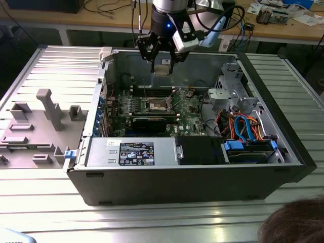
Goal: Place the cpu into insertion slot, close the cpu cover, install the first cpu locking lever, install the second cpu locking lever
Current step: 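Place the cpu into insertion slot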
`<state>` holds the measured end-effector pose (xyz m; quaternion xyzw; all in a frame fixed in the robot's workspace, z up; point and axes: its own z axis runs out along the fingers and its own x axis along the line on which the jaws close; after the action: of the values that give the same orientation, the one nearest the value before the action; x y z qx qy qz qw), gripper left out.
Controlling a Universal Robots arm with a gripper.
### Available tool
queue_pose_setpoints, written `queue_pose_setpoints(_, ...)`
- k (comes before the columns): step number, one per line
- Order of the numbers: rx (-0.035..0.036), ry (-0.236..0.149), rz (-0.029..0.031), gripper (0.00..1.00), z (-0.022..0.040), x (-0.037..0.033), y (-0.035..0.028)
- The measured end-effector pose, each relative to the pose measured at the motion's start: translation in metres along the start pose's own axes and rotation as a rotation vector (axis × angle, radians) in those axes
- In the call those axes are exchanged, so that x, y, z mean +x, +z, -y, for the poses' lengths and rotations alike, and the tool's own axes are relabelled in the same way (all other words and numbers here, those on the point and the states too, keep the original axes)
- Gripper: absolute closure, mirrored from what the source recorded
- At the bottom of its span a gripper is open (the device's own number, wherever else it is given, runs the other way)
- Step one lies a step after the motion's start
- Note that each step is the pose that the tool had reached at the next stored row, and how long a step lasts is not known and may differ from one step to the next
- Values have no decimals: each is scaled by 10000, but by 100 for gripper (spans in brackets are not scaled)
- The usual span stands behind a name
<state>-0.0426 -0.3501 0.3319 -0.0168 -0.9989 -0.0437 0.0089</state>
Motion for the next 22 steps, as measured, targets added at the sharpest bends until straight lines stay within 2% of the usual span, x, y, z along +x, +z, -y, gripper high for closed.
queue_pose_setpoints(22, -15, 1043, 91, 45, 3, -1, 34)
